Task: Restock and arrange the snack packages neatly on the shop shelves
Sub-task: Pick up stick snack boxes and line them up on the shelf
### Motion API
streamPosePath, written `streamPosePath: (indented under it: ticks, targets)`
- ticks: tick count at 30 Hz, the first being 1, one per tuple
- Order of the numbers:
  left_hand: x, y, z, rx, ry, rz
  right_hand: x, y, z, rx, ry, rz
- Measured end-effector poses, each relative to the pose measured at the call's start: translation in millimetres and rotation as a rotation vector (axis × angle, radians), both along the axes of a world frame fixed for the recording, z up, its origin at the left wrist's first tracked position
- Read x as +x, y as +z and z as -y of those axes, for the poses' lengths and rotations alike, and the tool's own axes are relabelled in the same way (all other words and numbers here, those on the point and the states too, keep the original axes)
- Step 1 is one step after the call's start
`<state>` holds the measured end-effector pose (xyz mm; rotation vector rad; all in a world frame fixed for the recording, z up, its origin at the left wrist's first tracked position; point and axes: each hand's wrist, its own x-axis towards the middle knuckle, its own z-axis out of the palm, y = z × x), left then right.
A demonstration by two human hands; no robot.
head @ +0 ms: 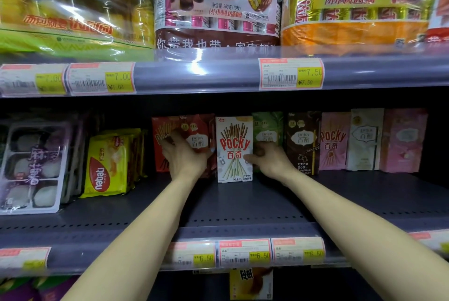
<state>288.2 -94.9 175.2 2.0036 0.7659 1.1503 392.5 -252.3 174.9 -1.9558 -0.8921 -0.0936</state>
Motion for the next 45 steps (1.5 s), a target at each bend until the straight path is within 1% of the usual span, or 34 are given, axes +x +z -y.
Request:
streamPosePath:
  ticks: [2,4,10,15,19,22,28,32,37,41,45]
  targets:
    - [2,-2,-5,-0.016,-0.074,0.062,1,-1,0,0.015,0.016,-0.032]
    - [3,-5,-9,-0.013,-0.104,0.089,1,-1,0,0.022,0.021,-0.043]
    - [2,-6,-13,-0.022,-0.082,0.084,0,-1,-1,0.026,0.006,-0.035]
    - [4,-9,-14,-0.052,-0.089,0.086,-3,1,-2,-0.023,-0.027,0.064]
    - [6,-9,-17,-0.106,-0.129,0.069,-5,1,-1,-0.057,-0.042,0.089]
    - [5,-6,-19,-0.149,-0.125,0.006,-8,3,1,-0.083,-0.058,0.092]
    - [-7,-4,-30,-0.163,-0.074,-0.224,-14,12,12,-0.152,-0.139,0.034]
    - [-37,-1,-26,-0.047,-0.093,-0.299,-26,13,14,-0.150,-0.169,0.004]
    - [-76,-2,-9,0.134,-0.252,-0.364,-52,14,18,-0.164,-0.164,-0.026]
    - [-107,-9,3,0.287,-0.306,-0.328,-77,9,18,-0.149,-0.116,0.028]
    - [-140,-20,19,0.388,-0.361,-0.240,-116,3,24,-0.128,-0.064,0.156]
